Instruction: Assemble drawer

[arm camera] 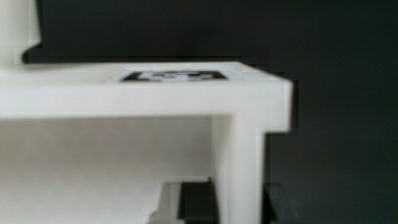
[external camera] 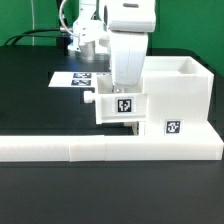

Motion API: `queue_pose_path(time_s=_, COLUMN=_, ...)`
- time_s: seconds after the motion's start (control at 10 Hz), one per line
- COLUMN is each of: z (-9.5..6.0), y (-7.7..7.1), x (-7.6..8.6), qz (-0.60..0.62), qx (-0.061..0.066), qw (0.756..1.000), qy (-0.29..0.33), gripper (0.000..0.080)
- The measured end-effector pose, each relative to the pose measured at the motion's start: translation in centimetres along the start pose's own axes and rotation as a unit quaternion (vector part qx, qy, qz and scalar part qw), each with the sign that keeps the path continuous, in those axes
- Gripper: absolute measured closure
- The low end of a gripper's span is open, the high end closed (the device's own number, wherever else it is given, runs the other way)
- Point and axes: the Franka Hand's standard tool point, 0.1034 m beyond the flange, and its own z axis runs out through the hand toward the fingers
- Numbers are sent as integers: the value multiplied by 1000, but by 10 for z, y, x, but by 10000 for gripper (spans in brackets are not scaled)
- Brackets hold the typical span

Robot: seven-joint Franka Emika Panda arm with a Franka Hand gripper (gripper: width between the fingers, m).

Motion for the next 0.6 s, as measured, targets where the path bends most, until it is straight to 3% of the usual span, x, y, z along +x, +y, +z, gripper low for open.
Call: queue_pose_path(time_s=0.6, z=1, y=0, x=1, qz=23, qx=-2, qw=1000, qy=0, gripper=760)
